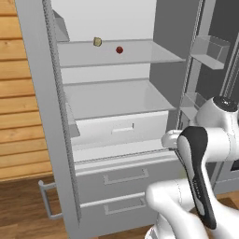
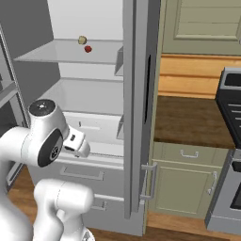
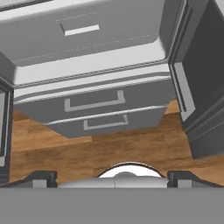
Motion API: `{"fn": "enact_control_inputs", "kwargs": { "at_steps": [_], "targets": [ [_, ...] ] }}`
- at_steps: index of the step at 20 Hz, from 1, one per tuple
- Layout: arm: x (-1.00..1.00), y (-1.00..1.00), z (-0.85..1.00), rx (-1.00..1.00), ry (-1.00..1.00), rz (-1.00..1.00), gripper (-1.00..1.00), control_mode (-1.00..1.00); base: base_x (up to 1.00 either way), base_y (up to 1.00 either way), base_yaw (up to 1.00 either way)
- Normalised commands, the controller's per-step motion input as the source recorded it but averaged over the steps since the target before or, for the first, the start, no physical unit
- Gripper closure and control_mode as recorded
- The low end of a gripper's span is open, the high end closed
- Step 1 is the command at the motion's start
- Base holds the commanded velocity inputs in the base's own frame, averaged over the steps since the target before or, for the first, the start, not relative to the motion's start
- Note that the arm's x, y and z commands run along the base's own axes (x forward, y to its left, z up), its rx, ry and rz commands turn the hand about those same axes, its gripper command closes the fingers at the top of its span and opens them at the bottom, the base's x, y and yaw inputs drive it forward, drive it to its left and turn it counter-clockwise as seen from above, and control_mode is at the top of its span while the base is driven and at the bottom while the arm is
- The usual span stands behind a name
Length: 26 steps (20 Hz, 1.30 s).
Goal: Take the strawberry from the fridge and place it on top of the pancake, located on the dining counter.
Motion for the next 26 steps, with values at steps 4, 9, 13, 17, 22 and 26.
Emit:
{"fn": "enact_control_inputs", "kwargs": {
  "at_steps": [4,9,13,17,22,26],
  "targets": [
    [0.0,0.09,-0.01,-0.13,0.0,0.0,-1.0,-1.0,0.0,0.0,0.0],
    [0.0,0.0,0.0,-0.01,0.0,0.02,-1.0,-1.0,0.0,0.0,0.0],
    [0.0,0.0,0.0,0.0,0.0,0.0,-1.0,-1.0,0.0,0.0,0.0],
    [0.03,0.12,0.0,0.0,-0.03,-0.01,-1.0,-1.0,0.0,0.0,0.0],
    [0.0,0.0,0.0,0.0,0.0,0.0,-1.0,1.0,0.07,0.26,-0.01],
    [0.0,0.0,0.0,0.0,0.0,0.0,-1.0,1.0,0.14,0.19,0.0]
  ]
}}
